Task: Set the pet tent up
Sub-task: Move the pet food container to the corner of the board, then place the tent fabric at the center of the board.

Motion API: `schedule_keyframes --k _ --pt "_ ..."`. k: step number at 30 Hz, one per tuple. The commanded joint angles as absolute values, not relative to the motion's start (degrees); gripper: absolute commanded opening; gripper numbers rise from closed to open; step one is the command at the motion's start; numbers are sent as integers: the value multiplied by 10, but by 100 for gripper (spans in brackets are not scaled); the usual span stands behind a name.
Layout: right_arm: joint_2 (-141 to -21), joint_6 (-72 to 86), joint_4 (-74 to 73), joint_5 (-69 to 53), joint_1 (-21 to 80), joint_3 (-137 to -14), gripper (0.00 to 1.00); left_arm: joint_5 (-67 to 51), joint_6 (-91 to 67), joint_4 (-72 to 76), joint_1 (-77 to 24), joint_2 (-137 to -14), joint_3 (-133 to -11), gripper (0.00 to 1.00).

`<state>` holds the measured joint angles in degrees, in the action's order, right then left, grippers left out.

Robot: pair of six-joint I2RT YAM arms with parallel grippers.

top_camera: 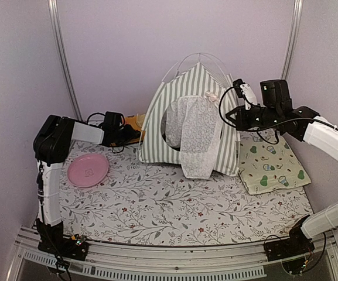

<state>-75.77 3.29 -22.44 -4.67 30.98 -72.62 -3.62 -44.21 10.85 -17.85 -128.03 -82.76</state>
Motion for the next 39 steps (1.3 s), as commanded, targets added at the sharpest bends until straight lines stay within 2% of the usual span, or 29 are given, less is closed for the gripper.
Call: schedule_keyframes --k 1,7,8,10,12,14,17,24,33,39 --pt "-745 6 -169 -153 316 -699 0 -61 -392 115 -169 -1237 -806 50" --pt "-790 -19 -111 -204 318 -639 1 -100 -373 143 -177 -1088 -697 52" --pt "-797 -16 -107 -201 317 -635 7 -102 -371 147 -179 -1058 -675 52" --pt "-808 -5 -113 -178 317 -635 29 -95 -361 146 -186 -1007 -631 54" --pt "-807 20 -119 -153 318 -633 39 -86 -346 141 -198 -955 -597 55" --pt "-795 36 -122 -134 318 -626 53 -70 -332 135 -213 -904 -562 57" --pt "-768 69 -126 -122 320 -610 64 -64 -312 139 -230 -826 -508 58" --pt "-692 111 -136 -93 337 -566 79 -105 -223 170 -300 -706 -424 59" --pt "-613 155 -189 -4 338 -560 99 -139 -153 163 -381 -704 -423 59" --pt "-567 183 -226 51 338 -564 99 -135 -120 135 -407 -742 -462 58"
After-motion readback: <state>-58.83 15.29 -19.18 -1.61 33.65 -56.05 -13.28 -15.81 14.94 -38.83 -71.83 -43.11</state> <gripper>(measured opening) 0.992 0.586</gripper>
